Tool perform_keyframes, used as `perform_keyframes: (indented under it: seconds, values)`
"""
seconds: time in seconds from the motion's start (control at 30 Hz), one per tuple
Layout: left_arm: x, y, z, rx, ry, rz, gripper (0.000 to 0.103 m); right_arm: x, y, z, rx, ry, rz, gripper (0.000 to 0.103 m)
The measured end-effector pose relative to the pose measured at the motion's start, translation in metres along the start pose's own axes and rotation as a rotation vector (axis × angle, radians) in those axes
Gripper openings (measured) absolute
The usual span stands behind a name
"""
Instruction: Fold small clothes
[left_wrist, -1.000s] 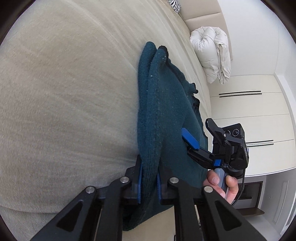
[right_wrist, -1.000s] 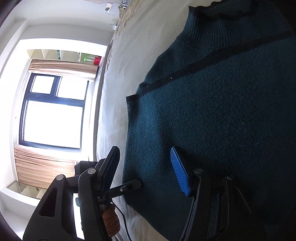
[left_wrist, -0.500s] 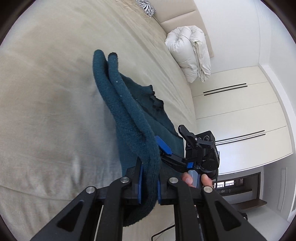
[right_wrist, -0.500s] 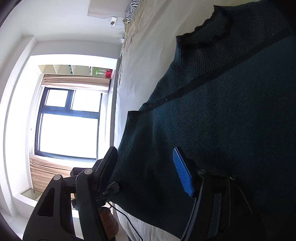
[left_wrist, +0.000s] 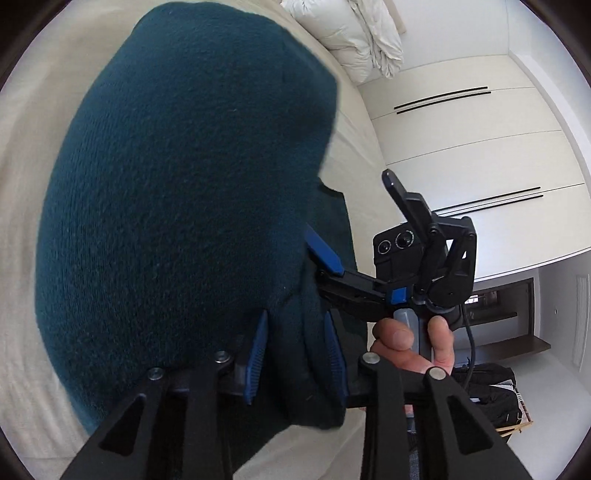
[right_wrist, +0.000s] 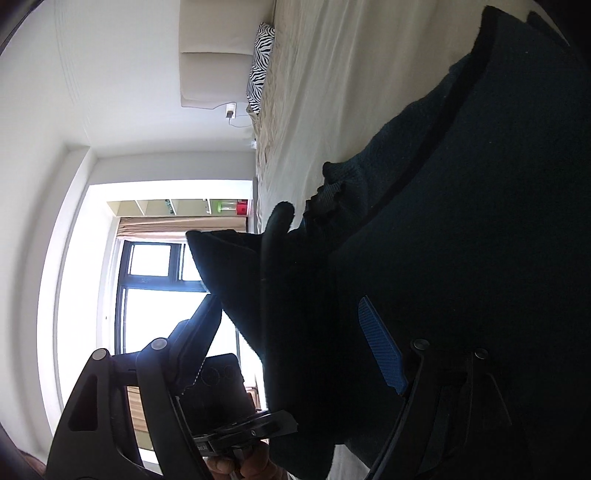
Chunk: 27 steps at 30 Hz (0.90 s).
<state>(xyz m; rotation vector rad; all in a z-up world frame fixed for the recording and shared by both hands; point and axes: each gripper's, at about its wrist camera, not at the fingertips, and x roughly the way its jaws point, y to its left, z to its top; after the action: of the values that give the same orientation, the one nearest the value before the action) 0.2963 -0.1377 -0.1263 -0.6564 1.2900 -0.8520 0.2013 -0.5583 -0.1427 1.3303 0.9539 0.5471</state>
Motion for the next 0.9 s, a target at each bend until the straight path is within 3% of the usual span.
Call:
perform_keyframes:
  seconds: [0.1, 0.33, 0.57, 0.7, 0.8, 0.9]
  values:
    - [-0.006, -0.003, -0.011, 0.048, -0.005, -0.03, 0.047, -0.002, -0.005, 0.001, -0.009, 0.013, -0.005, 0.075]
    - [-0.067, -0.005, -0.021, 0.116, -0.143, 0.029, 0.049, 0.019, 0.011, -0.004, -0.096, 0.072, -0.17, 0.076]
    - [-0.067, 0.018, -0.027, 0.085, -0.142, 0.049, 0.049, 0.047, 0.025, -0.009, -0.145, 0.121, -0.308, 0.074]
    - [-0.061, 0.023, -0.034, 0.073, -0.129, 0.048, 0.049, 0.06, 0.037, -0.016, -0.203, 0.163, -0.339, 0.05]
    - [-0.06, 0.028, -0.037, 0.067, -0.122, 0.045, 0.049, 0.066, 0.041, -0.021, -0.239, 0.181, -0.35, 0.045]
    - [-0.064, 0.029, -0.039, 0.074, -0.115, 0.049, 0.049, 0.069, 0.028, -0.017, -0.185, 0.195, -0.405, 0.042]
